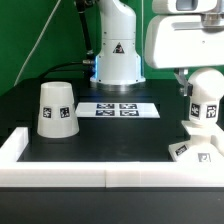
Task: Assemble lamp
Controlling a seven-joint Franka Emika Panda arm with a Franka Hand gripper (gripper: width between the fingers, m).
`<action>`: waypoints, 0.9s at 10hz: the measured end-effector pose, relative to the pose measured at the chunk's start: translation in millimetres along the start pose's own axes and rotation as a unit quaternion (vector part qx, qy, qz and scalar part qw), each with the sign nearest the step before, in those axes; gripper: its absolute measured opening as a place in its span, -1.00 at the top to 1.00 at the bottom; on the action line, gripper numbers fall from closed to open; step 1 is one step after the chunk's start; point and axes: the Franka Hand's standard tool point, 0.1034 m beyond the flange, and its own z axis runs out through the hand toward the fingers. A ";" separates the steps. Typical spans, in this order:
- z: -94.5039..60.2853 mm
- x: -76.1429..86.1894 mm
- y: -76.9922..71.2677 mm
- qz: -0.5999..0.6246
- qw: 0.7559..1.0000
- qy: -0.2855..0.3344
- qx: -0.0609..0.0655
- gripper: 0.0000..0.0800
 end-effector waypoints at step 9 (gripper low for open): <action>0.9 -0.5 2.7 0.327 0.945 -0.009 0.023 -0.44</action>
Offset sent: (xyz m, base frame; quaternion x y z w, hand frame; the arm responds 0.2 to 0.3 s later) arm -0.0033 -0.0004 0.0006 0.0154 0.0071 0.2272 0.9737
